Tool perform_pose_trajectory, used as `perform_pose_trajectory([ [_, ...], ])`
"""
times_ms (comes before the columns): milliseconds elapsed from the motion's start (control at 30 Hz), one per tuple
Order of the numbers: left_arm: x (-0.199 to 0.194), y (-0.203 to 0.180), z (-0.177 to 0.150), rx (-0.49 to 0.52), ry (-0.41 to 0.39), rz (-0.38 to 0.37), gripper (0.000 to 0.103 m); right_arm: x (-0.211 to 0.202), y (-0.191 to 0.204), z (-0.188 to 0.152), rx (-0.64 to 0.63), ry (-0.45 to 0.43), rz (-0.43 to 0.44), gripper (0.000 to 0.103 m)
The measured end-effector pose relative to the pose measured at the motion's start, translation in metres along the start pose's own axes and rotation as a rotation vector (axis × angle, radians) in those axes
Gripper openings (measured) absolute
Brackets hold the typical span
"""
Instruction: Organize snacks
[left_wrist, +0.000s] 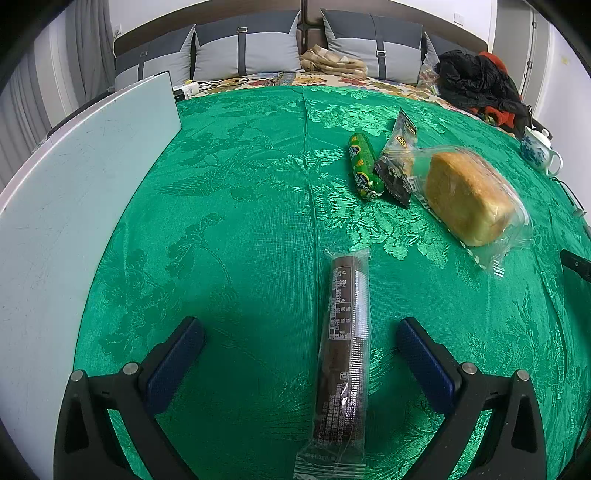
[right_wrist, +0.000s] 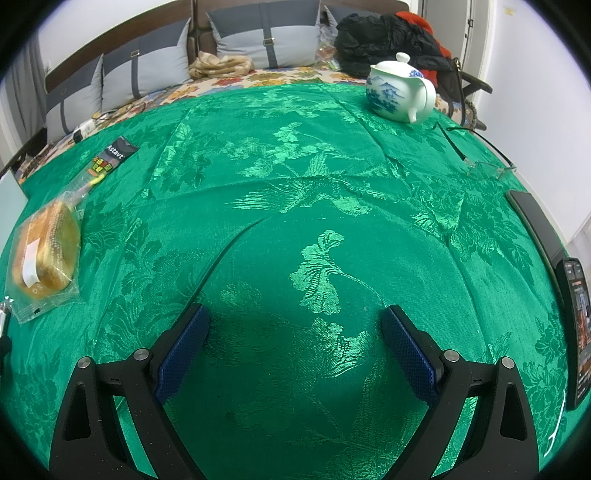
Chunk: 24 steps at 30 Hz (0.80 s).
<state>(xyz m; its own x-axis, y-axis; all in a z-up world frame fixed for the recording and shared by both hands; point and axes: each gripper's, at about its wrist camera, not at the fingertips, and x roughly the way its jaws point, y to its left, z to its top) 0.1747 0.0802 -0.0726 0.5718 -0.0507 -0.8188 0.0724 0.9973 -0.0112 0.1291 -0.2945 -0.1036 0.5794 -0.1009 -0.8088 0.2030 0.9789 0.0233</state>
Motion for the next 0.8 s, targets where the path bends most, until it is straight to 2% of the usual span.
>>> perform_pose_trajectory([
  [167,-0.001,0.0,0.001,0.016,0.012,-0.009,0.103,0.0,0.0,0.0,0.0,0.0,0.0,0.097],
  [333,0.001,-0.003,0.009,0.0,0.104,0.001,0.101,0.0,0.0,0.0,0.0,0.0,0.0,0.097],
  [400,-0.001,-0.007,0.009,0.0,0.105,-0.001,0.088,0.001,0.0,0.001,0.002,0.003,0.0,0.097],
  [433,-0.005,-0.011,0.008,0.017,0.098,-0.011,0.083,0.002,0.001,0.006,0.0,0.032,0.002,0.096],
  [467,-0.008,-0.014,0.006,0.029,0.09,-0.02,0.07,0.005,0.005,0.015,0.011,0.107,0.025,0.096],
  [500,-0.011,-0.016,0.004,0.043,0.081,-0.029,0.057,0.004,0.009,0.023,0.029,0.149,0.085,0.096],
  [533,-0.014,-0.018,0.001,0.06,0.068,-0.038,0.052,-0.001,0.016,0.032,0.056,0.171,0.19,0.095],
  [567,-0.016,-0.019,0.0,0.066,0.063,-0.04,0.042,-0.012,0.032,0.044,0.066,0.169,0.289,0.095],
  [600,-0.017,-0.018,0.0,0.068,0.059,-0.043,0.033,-0.02,0.046,0.052,0.048,0.164,0.327,0.095],
  [700,-0.017,-0.01,0.002,0.037,0.066,-0.053,0.02,-0.04,0.113,0.079,-0.083,0.177,0.444,0.095],
  [733,-0.017,-0.006,0.002,0.022,0.069,-0.064,0.019,-0.042,0.137,0.085,-0.137,0.185,0.455,0.095],
  [800,-0.017,-0.001,0.003,-0.005,0.073,-0.081,0.018,-0.034,0.176,0.091,-0.236,0.202,0.409,0.095],
])
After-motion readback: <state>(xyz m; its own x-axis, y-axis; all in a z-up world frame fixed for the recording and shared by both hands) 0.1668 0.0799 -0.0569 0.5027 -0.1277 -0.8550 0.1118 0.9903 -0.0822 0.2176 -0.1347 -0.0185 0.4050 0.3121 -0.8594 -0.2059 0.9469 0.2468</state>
